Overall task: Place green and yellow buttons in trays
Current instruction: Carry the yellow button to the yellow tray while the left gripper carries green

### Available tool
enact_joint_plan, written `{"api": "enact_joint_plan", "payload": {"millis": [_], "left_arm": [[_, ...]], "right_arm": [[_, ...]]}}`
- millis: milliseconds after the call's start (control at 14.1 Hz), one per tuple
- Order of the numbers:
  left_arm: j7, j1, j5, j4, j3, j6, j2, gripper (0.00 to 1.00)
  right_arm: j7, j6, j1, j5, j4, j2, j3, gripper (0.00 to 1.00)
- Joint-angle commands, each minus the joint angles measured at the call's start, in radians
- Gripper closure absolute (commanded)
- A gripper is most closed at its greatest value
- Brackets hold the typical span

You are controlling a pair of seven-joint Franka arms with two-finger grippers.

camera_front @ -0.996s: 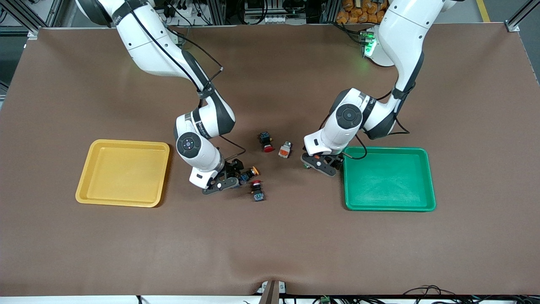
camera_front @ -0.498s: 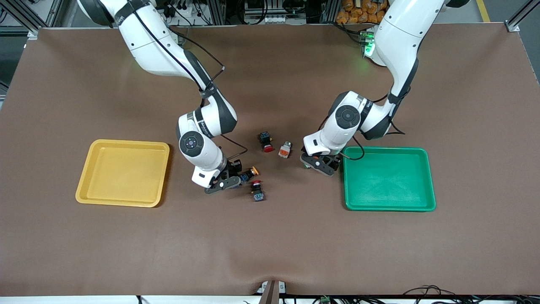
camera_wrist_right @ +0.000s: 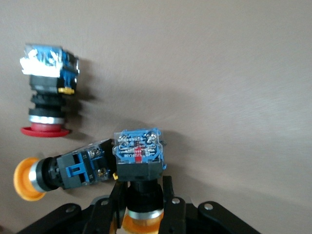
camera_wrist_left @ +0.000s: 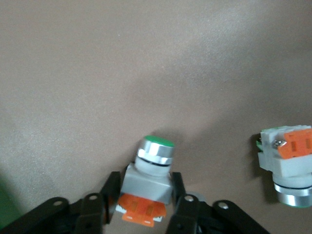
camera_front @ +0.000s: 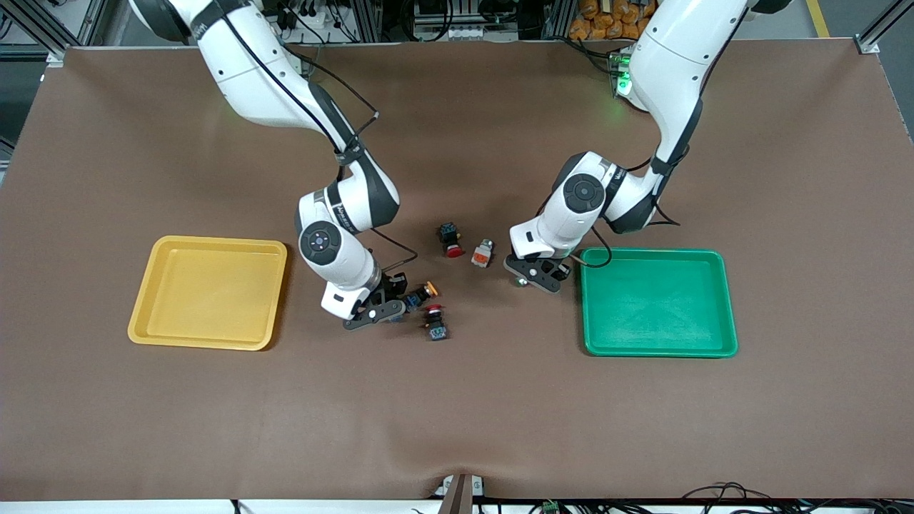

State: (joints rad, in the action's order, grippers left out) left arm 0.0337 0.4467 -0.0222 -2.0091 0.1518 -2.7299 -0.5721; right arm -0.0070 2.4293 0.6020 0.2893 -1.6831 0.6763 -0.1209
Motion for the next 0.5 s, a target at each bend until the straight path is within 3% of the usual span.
{"api": "enact_joint_plan", "payload": {"millis": [0,142,427], "left_arm": [[0.011,0.001,-0.008,-0.011,0.0,-0.013,0.009,1.0],[-0.011,-0.006,-0.01,-0.004,0.0,-0.007,0.021,1.0],[-0.075,-0.084,-0.012,0.012,0.0,0.088,0.084,1.0]], "right_arm": [[-0.011,-0.158,-0.025,-0.013,-0.017,-0.144,-0.061,1.0],[-0.063,-0.28,-0.033,-0.013,0.006,-0.187,-0.146,0.99],[-0.299,-0.386,-0.033,-0.015,0.013,-0.21,-0.316,0.98]]}}
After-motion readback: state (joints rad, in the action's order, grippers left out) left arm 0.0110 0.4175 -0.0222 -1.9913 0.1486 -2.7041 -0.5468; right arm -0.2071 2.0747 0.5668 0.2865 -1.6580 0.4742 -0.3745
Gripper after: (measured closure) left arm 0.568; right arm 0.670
